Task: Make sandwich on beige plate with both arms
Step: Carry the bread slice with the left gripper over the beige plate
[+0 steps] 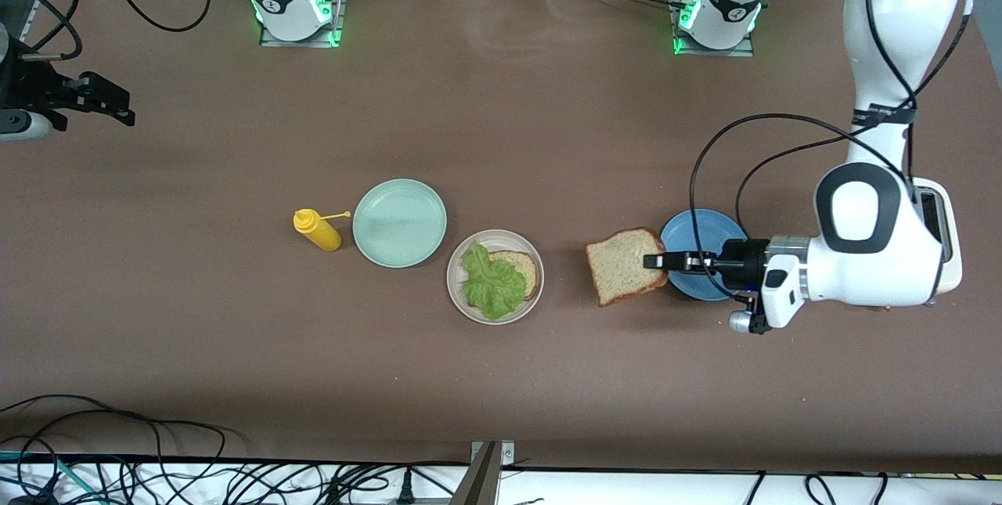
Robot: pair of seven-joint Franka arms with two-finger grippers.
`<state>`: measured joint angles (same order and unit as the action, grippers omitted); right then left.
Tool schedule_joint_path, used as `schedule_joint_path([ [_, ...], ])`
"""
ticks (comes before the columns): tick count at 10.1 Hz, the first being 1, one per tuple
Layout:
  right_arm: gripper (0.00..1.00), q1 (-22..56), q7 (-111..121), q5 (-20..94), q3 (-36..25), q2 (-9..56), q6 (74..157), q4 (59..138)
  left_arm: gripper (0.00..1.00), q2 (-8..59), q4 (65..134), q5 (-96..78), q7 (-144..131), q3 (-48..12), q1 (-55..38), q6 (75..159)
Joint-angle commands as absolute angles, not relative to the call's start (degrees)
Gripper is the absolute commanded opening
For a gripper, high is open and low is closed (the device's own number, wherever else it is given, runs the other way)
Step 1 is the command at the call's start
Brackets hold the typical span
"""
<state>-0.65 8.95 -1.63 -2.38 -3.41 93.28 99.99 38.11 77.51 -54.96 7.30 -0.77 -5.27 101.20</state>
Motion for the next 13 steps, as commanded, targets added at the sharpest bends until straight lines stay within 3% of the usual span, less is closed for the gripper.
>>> schedule_joint_path([
  [1,1.0,-1.23,8.18,-0.35,-1.76,-2.64,91.58,98.0,0.0,38.23,81.36,-60.62,6.07,-0.09,-9.03,109.19],
  [5,1.0,-1.23,8.09,-0.44,-1.67,4.64,85.97,87.56,0.0,38.85,86.92,-76.6,7.64,0.0,-17.03,125.73],
  [9,1.0,-1.23,8.0,-0.35,-1.67,4.31,85.7,88.5,0.0,38.23,91.75,-97.42,21.32,-0.09,-23.1,135.6],
  [13,1.0,-1.23,7.91,-1.06,-1.67,3.69,86.49,89.3,0.0,38.58,95.53,-115.64,37.5,-0.17,-27.15,139.39],
])
